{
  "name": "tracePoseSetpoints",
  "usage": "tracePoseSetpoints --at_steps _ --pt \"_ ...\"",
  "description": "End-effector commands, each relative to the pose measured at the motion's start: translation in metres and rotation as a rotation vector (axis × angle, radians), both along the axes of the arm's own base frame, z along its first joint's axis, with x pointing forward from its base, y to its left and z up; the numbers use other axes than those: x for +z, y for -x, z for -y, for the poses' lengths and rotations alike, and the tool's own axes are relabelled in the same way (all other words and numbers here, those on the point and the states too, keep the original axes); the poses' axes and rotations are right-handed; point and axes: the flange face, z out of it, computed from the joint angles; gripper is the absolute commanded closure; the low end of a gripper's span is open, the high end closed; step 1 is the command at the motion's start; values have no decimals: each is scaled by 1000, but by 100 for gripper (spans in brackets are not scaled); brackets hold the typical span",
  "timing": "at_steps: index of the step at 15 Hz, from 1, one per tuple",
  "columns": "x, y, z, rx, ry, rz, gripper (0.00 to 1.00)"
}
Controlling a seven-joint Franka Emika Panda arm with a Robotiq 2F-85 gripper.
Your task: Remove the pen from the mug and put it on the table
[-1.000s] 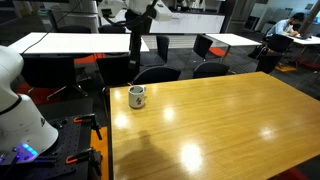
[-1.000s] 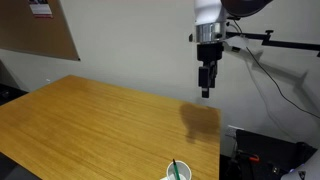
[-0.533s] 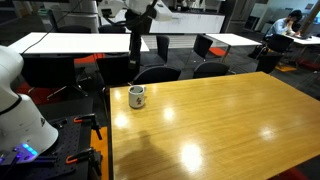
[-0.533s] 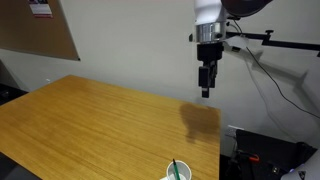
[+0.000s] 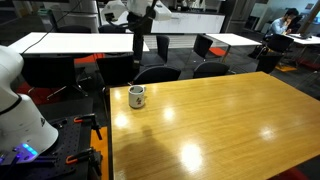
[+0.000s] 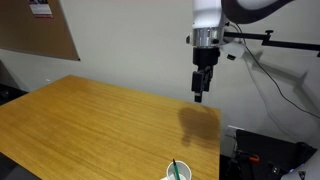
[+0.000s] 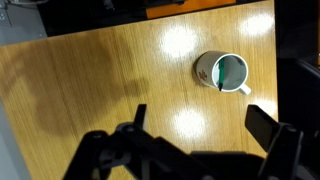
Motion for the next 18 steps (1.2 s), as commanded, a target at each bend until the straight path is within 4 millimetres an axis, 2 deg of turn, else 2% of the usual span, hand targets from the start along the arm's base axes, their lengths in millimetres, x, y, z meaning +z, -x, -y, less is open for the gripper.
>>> tracePoseSetpoints --at_steps 1,10,18 --pt "-7 6 -25 -78 33 89 0" --pt "-42 11 -87 -227 207 321 0" --pt "-63 12 -113 -326 425 521 0"
